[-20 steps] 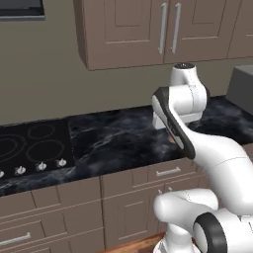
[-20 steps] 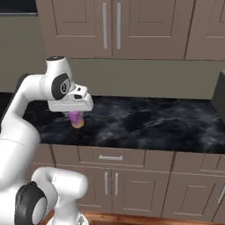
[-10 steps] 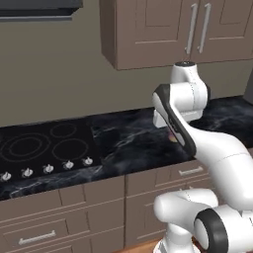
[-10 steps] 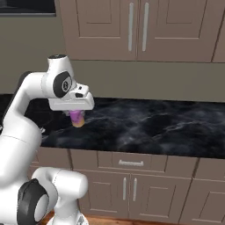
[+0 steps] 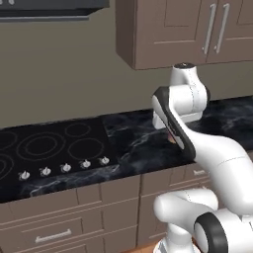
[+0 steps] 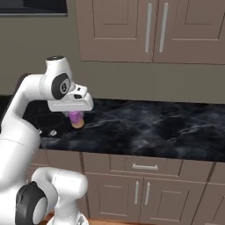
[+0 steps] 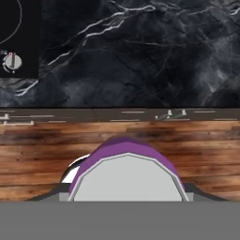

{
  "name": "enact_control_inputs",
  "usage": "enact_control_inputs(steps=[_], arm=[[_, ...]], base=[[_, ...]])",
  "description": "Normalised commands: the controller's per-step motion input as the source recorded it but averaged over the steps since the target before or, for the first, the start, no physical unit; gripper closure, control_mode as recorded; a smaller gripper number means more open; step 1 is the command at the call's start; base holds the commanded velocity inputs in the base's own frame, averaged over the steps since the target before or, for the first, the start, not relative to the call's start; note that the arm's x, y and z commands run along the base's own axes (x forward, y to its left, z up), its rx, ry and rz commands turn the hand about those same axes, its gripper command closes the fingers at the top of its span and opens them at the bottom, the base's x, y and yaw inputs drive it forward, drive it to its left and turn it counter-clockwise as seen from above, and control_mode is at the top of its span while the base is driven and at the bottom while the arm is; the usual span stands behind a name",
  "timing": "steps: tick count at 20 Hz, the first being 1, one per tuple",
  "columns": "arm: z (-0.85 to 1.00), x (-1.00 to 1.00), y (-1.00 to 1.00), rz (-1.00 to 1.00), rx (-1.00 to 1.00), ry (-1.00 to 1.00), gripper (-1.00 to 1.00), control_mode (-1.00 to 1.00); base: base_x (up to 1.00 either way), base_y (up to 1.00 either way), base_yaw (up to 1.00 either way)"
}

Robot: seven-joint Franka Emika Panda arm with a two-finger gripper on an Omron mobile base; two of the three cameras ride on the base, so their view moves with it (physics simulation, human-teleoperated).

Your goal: Four empty soda cans are scattered around the kitchen. Gather all the cans and cluster them next to the stove for recycling.

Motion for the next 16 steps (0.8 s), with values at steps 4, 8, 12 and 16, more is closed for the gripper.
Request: enact_control_inputs(steps=[4, 8, 12, 16], arm=[[0.00, 0.00, 0.00, 0.00, 0.00, 0.00, 1.00, 1.00], [0.00, 0.00, 0.00, 0.00, 0.00, 0.00, 1.00, 1.00], [0.00, 0.00, 0.00, 0.00, 0.00, 0.00, 1.00, 1.00], [0.00, 0.00, 0.00, 0.00, 0.00, 0.00, 1.00, 1.00]], base=[[0.52, 0.08, 0.00], [0.53, 0.11, 0.00], [0.24, 0.26, 0.01], [0.20, 0.29, 0.01]])
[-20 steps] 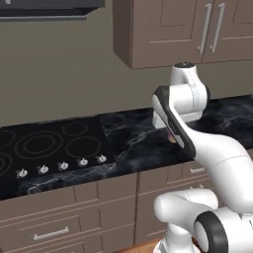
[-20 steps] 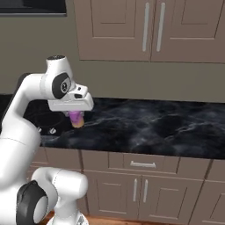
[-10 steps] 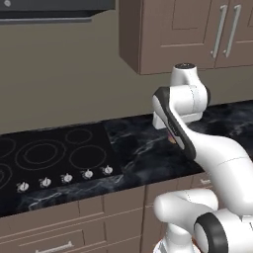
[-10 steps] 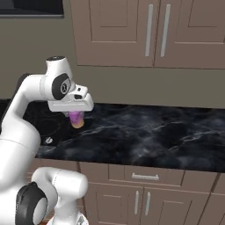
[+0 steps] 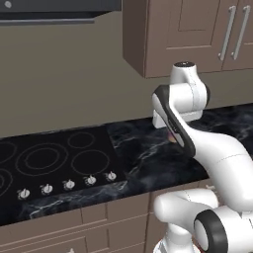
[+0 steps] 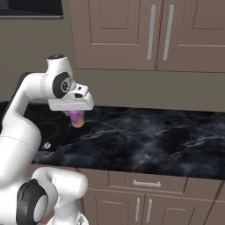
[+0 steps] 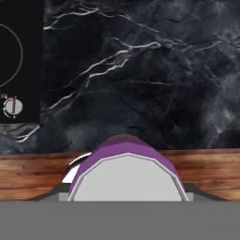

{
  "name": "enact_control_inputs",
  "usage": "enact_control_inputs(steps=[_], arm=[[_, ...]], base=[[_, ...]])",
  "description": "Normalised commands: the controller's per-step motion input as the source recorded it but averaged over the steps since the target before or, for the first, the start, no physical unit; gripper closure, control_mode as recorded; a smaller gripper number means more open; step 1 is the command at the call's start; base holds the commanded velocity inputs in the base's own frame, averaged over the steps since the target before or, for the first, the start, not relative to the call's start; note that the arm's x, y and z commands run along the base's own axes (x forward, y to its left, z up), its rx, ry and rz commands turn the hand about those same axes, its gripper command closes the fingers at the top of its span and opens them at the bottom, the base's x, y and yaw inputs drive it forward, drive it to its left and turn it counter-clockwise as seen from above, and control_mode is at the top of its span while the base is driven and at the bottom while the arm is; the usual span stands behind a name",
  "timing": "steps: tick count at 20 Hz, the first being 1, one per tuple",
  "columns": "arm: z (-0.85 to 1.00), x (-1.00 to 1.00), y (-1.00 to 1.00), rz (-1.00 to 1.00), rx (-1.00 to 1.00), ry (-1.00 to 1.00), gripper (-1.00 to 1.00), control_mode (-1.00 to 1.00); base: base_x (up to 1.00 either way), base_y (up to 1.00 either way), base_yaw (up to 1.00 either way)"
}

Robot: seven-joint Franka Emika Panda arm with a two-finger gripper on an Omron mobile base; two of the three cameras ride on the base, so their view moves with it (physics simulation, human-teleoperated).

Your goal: Four empty soda cans are scattered around the kitchen. Gather all the cans and cluster them next to the stove for recycling.

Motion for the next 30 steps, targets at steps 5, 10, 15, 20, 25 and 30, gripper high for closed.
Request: enact_control_inputs(steps=[5, 10, 15, 20, 25, 30], arm=[[0.00, 0.00, 0.00, 0.00, 0.00, 0.00, 1.00, 1.00], [-0.45, 0.05, 0.34, 0.03, 0.03, 0.05, 1.00, -1.00], [-0.47, 0.26, 0.10, 0.01, 0.08, 0.05, 1.00, -1.00], [-0.42, 0.19, 0.16, 0.02, 0.05, 0.00, 1.00, -1.00], [-0.39, 0.25, 0.23, 0.01, 0.02, 0.00, 1.00, -1.00], [-0.29, 0.38, 0.19, 0.00, 0.03, 0.00, 1.00, -1.00]], base=[[0.00, 0.35, 0.02], [0.00, 0.00, 0.00], [0.00, 0.00, 0.00], [0.00, 0.00, 0.00], [0.00, 0.00, 0.00], [0.00, 0.00, 0.00]])
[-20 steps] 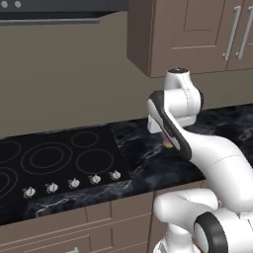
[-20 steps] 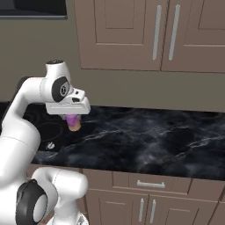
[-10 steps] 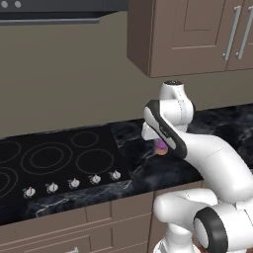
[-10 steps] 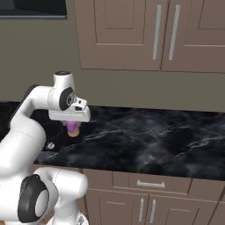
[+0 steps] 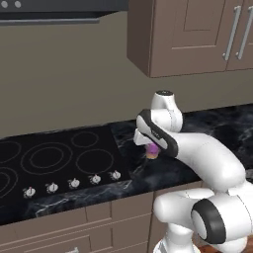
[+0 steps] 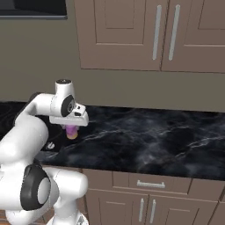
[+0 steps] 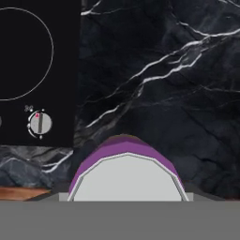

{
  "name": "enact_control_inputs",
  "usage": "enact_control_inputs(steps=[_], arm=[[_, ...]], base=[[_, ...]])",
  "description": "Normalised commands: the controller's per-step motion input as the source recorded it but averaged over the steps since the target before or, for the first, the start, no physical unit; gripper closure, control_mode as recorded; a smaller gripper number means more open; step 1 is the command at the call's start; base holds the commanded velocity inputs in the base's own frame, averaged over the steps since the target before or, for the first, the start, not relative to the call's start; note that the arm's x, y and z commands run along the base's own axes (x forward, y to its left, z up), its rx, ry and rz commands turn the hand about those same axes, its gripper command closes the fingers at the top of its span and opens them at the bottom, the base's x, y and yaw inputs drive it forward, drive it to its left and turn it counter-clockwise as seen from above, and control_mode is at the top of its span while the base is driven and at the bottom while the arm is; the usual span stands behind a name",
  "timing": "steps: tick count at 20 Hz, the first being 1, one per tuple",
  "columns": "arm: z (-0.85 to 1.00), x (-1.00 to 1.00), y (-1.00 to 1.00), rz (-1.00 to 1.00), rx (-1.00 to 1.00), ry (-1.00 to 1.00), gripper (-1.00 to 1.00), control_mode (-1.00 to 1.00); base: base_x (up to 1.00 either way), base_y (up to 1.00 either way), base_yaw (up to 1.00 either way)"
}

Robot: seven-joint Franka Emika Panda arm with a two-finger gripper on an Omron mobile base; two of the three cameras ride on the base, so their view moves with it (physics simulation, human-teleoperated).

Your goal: Four empty soda cans are scattered around the kitchen. Gather all the cans and cluster them next to the stove for recycling.

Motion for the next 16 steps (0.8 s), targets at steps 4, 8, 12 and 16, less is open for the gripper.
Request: enact_control_inputs(steps=[4, 8, 12, 16], arm=[[-0.27, 0.34, 0.16, 0.00, 0.01, 0.00, 1.00, -1.00], [-0.22, 0.30, 0.13, 0.00, 0.00, 0.04, 1.00, -1.00], [-0.26, 0.26, 0.15, 0.00, -0.02, 0.03, 1.00, -1.00], [-0.22, 0.21, 0.07, 0.00, -0.03, 0.05, 1.00, -1.00]], base=[[0.00, 0.00, 0.00], [0.00, 0.00, 0.00], [0.00, 0.00, 0.00], [0.00, 0.00, 0.00]])
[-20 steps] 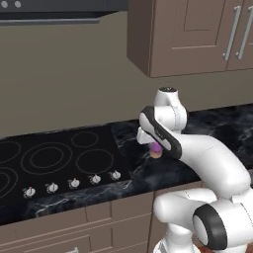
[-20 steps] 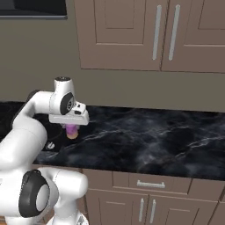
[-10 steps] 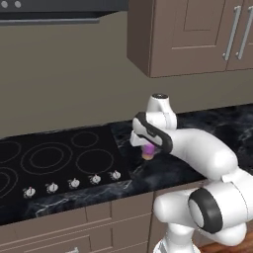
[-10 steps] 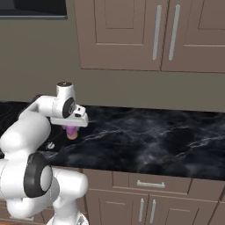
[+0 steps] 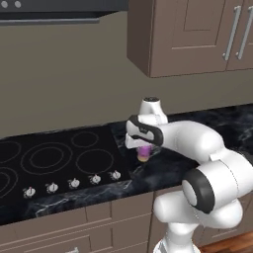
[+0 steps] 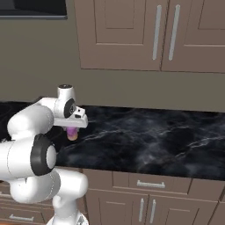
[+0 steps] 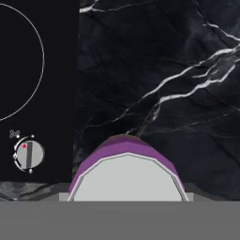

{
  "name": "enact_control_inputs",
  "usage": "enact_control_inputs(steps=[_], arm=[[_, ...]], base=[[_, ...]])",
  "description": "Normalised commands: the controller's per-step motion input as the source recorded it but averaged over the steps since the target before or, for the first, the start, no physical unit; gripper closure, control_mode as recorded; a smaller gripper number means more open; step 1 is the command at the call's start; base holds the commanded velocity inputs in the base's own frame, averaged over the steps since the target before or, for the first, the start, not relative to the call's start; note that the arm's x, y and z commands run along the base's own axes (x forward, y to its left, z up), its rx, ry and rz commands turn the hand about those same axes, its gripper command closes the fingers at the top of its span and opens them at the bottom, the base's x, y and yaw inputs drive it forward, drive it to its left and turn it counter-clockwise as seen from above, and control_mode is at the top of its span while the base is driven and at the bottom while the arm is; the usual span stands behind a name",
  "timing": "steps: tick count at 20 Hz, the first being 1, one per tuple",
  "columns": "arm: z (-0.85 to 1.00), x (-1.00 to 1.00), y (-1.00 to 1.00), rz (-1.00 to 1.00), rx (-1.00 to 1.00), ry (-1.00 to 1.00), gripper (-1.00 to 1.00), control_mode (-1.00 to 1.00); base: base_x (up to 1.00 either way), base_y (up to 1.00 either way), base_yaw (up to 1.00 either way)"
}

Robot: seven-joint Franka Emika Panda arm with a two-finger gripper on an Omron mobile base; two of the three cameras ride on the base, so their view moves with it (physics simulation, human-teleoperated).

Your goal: Four empty soda cans are scattered around the kitchen. Gather all the cans and cluster them next to the stove for recycling.

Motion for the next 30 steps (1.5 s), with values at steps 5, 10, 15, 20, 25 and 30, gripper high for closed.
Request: enact_control_inputs(steps=[5, 10, 15, 20, 25, 30], arm=[[-0.25, 0.16, 0.02, 0.00, -0.06, 0.04, 1.00, -1.00], [-0.25, 0.12, 0.00, 0.00, 0.00, 0.00, 1.00, -1.00], [-0.23, 0.08, 0.00, 0.00, 0.00, 0.00, 1.00, -1.00], [-0.11, 0.05, 0.00, 0.00, 0.00, 0.00, 1.00, -1.00], [-0.06, 0.03, 0.00, 0.00, 0.00, 0.00, 1.00, -1.00], [-0.05, 0.03, 0.00, 0.00, 0.00, 0.01, 1.00, -1.00]], base=[[0.00, 0.00, 0.00], [0.00, 0.00, 0.00], [0.00, 0.00, 0.00], [0.00, 0.00, 0.00], [0.00, 0.00, 0.00], [0.00, 0.00, 0.00]])
